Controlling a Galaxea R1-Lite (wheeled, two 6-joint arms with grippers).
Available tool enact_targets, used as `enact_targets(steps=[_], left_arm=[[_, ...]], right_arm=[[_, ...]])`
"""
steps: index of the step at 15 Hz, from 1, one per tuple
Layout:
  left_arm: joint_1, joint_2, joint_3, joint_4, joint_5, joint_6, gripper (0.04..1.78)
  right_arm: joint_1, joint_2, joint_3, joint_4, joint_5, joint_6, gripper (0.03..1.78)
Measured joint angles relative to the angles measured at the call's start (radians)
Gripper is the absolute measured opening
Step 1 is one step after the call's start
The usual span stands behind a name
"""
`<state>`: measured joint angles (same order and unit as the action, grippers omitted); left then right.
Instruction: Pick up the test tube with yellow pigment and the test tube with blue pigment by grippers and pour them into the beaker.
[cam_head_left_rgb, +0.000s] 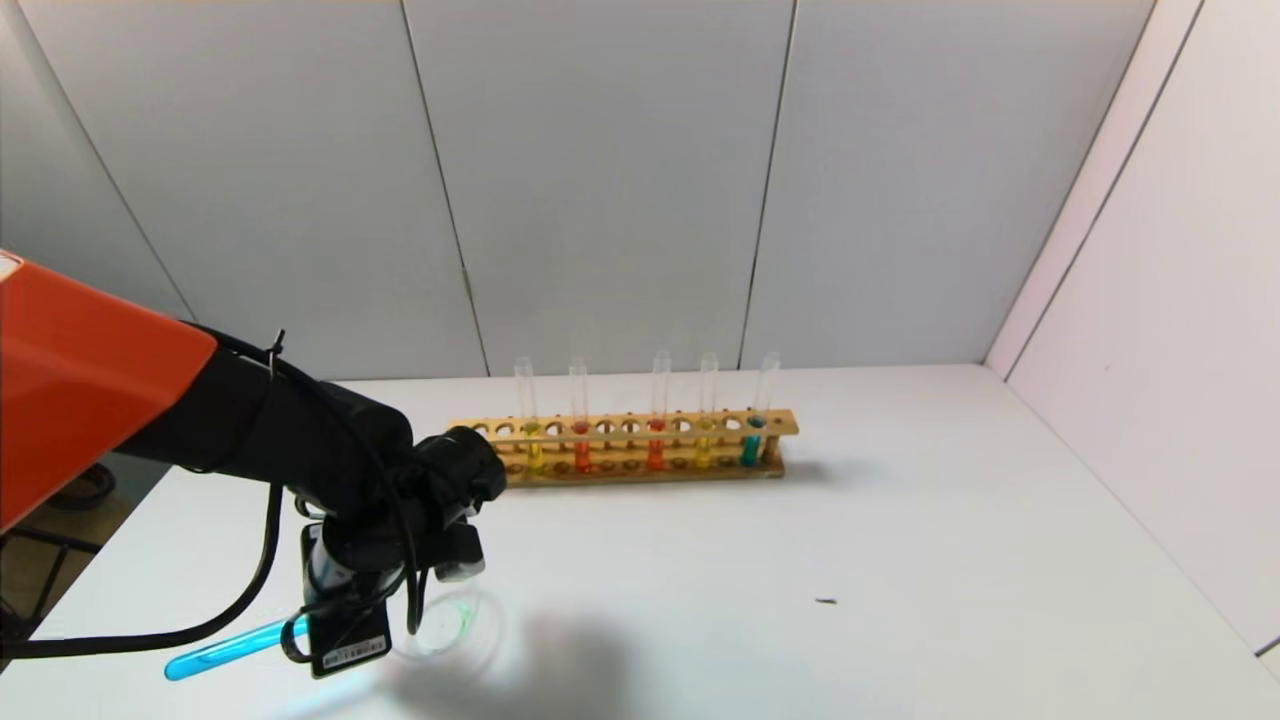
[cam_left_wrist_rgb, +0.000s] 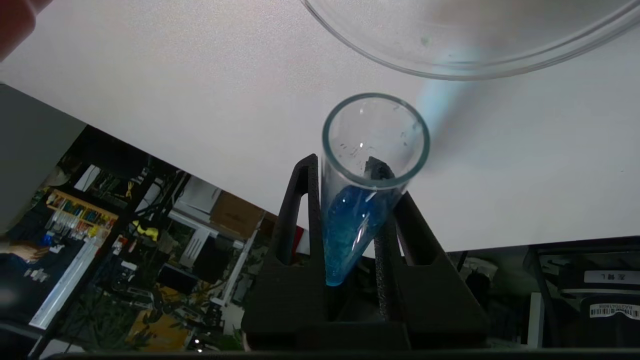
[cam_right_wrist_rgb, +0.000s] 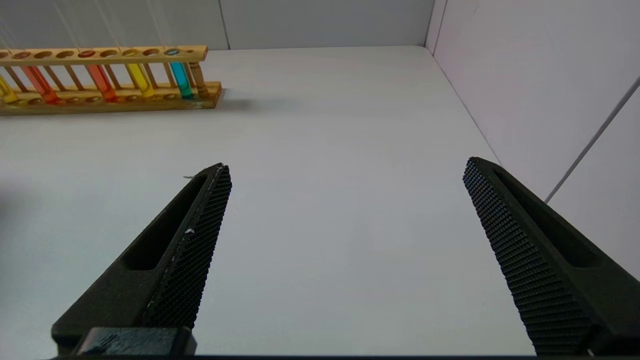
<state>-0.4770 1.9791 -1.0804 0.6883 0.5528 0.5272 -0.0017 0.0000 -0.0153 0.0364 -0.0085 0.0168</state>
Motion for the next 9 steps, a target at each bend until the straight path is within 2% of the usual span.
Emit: enact_targets(steps=[3, 9], left_arm=[[-0.009, 0.016, -0.043, 0.091, 0.012, -0.001, 0.32], [-0.013, 0.042, -0.087, 0.148, 0.026, -0.001, 0.32]], right_arm=[[0.000, 0.000, 0.000, 0.000, 0.000, 0.000, 1.70], [0.000, 0.000, 0.000, 0.000, 0.000, 0.000, 1.70]])
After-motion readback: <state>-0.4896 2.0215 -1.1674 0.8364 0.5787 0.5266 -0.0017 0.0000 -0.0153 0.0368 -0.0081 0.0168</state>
